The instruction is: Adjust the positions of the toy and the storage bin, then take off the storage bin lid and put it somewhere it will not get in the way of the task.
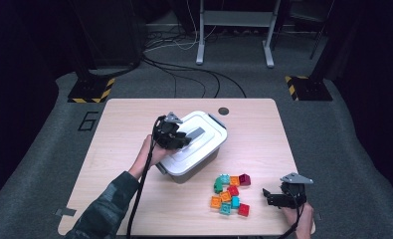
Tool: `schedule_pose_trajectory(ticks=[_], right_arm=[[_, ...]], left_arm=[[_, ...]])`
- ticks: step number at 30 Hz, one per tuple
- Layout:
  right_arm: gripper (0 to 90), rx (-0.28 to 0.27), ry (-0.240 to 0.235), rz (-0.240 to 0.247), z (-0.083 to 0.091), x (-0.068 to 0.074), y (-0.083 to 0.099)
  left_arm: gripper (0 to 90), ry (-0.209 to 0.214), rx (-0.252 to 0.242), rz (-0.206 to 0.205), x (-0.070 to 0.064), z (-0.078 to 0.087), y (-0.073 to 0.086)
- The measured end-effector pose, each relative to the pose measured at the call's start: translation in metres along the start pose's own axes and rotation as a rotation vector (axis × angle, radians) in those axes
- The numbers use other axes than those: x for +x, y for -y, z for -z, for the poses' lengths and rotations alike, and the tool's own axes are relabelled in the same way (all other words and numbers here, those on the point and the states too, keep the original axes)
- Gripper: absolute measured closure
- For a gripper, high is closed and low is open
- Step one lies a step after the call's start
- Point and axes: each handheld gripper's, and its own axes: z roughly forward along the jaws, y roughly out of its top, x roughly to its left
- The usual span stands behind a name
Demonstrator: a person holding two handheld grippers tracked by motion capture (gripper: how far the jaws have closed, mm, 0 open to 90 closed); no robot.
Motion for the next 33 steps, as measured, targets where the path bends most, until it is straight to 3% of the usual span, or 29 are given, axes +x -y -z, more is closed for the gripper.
schedule_pose_trajectory(ticks=[9, 12, 20, 22, 26, 33], right_arm=[[5.0, 0.000, 0.000, 0.000, 0.000, 0.000, 0.000], [5.0, -0.001, 0.002, 0.002, 0.000, 0.000, 0.000], [4.9, 0.000, 0.003, 0.001, 0.000, 0.000, 0.000], [4.9, -0.001, 0.001, 0.001, 0.000, 0.000, 0.000], [4.9, 0.000, 0.003, 0.000, 0.000, 0.000, 0.000], [5.0, 0.000, 0.002, 0.000, 0.000, 0.000, 0.000]], left_arm=[[66.4, 0.013, 0.002, -0.020, -0.010, -0.005, -0.003], [66.0, -0.006, 0.019, -0.044, -0.013, -0.006, -0.006], [61.2, -0.029, 0.050, -0.052, -0.015, -0.015, -0.018], [65.8, -0.034, 0.053, -0.060, -0.017, -0.016, -0.019], [66.5, -0.058, 0.061, -0.090, -0.021, -0.015, -0.021], [66.6, -0.053, 0.043, -0.077, -0.019, -0.011, -0.021]])
